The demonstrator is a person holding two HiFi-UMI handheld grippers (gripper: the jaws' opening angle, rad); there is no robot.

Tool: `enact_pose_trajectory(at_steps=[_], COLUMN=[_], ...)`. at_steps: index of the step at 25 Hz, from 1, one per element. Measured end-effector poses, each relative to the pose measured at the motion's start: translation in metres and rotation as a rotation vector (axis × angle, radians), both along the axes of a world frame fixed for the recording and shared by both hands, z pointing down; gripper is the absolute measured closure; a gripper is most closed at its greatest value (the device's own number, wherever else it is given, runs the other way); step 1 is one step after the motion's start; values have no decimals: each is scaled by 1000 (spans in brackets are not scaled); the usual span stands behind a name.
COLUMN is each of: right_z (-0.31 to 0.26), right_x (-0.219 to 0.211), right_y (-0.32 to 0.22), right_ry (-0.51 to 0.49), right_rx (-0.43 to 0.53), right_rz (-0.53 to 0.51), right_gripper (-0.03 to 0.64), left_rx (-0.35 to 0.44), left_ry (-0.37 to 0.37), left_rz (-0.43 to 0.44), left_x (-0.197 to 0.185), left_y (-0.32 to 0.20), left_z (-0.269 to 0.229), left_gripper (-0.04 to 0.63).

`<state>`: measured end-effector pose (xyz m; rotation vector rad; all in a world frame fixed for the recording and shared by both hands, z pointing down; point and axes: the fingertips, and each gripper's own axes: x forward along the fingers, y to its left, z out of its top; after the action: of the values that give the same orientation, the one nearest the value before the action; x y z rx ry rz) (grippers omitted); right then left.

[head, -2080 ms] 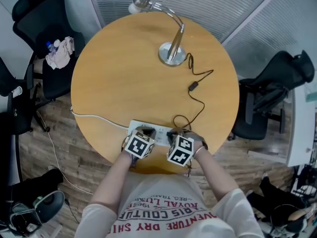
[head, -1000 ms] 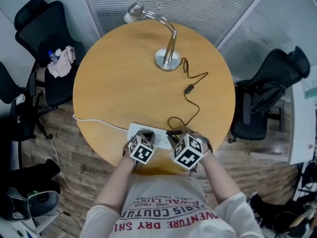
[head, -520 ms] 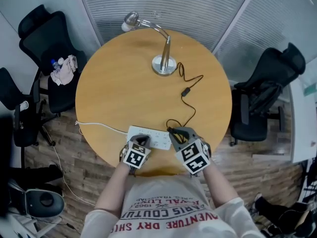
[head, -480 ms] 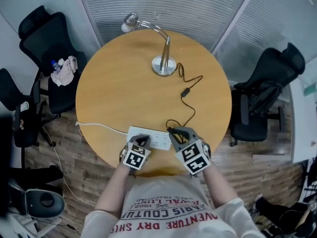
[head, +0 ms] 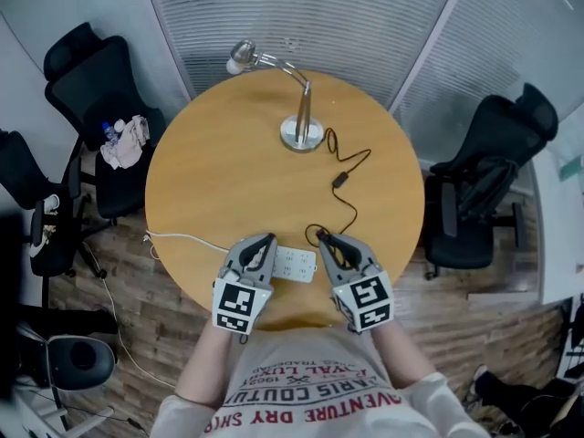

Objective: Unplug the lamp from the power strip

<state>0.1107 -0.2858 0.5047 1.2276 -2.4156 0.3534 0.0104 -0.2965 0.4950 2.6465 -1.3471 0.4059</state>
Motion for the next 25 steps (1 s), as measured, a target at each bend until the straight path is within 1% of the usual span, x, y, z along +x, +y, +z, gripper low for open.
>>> enact_pose_trajectory(at_steps=[2,5,9,11,17,25], right_z=[-9,-24,-42,-49,-56,-58], right_x=[2,5,13,16,14,9], right_y=[1,1,-4,-5,-6,-6], right_ry=[-30,-69,-117,-140,-152,-147], right_rx=[26,91,163,190,222,231], right_rz=[6,24,51,59,62,37], right_gripper=[545,546,546,546,546,546], left_rx=[61,119,149,154,145,145], left_ry=[44,121,232,264,271,251], left_rz=[-9,-18,-47,-65,-103,-87], left_x=[-4,-14,-36,-45,-61,-55], left_y=[2,8,15,16,13,13], left_z=[-27,-59,-86,-91,-85,-83], left_gripper=[569,569,568,569,569,569])
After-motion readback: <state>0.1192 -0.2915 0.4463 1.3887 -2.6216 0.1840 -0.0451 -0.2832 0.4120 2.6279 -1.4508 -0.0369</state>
